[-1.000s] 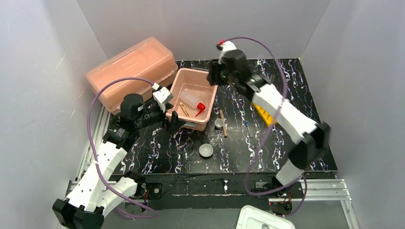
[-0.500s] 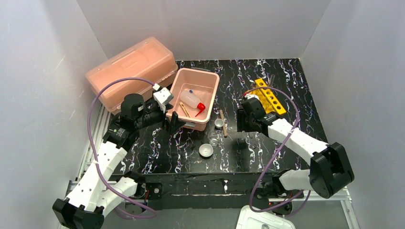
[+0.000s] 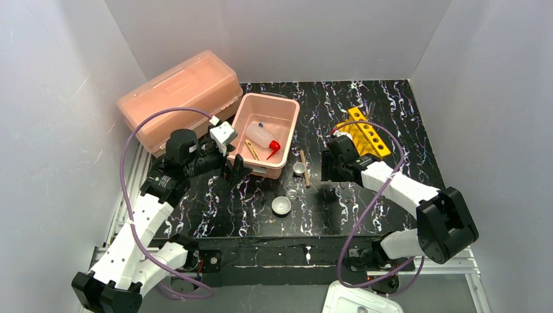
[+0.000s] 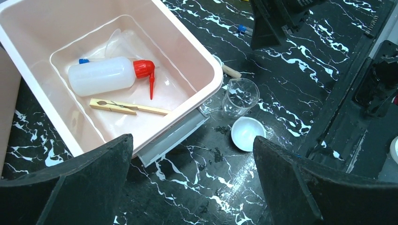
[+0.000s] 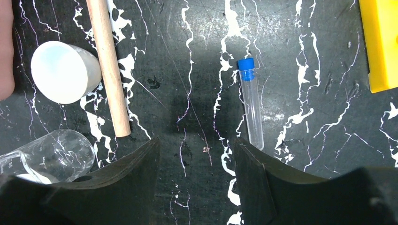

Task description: Organize the chemistry lab equipment

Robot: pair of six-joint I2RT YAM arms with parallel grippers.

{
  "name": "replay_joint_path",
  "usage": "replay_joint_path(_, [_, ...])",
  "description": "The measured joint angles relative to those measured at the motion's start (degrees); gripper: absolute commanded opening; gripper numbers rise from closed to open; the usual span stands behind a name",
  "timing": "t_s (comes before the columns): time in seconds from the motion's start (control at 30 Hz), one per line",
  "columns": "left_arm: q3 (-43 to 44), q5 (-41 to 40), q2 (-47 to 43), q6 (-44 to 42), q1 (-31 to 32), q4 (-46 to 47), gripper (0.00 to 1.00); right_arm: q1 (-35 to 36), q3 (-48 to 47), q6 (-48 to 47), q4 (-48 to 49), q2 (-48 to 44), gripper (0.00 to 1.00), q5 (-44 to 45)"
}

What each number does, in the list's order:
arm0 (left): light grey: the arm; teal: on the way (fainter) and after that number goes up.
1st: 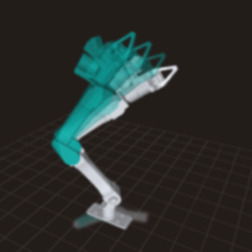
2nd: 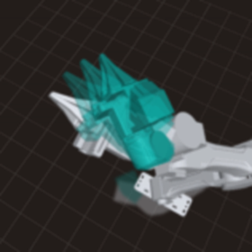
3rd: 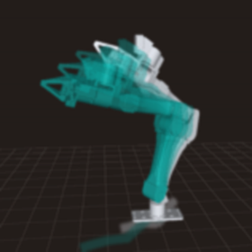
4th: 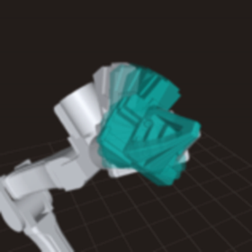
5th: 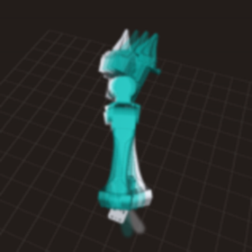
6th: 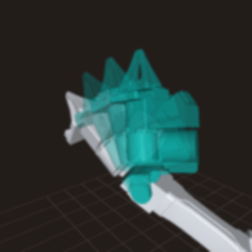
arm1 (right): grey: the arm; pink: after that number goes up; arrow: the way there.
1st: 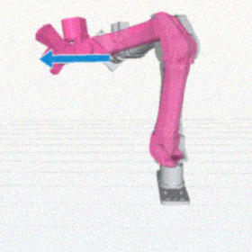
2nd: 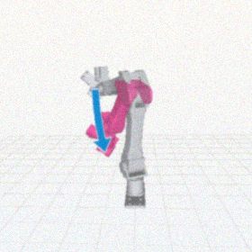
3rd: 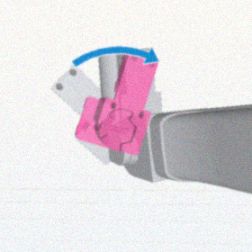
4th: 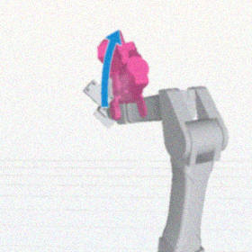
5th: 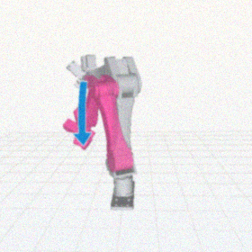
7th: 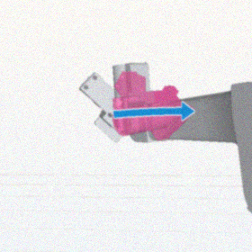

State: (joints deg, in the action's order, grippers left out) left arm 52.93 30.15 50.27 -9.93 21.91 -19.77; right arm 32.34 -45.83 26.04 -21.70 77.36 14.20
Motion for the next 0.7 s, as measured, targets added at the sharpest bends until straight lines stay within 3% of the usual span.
replay_joint_path(0.7, [-0.09,-0.37,-1.41,-0.86,0.0,-0.05,0.99,-2.07,0.18,-0.72,2.37,6.15,0.63,5.25])
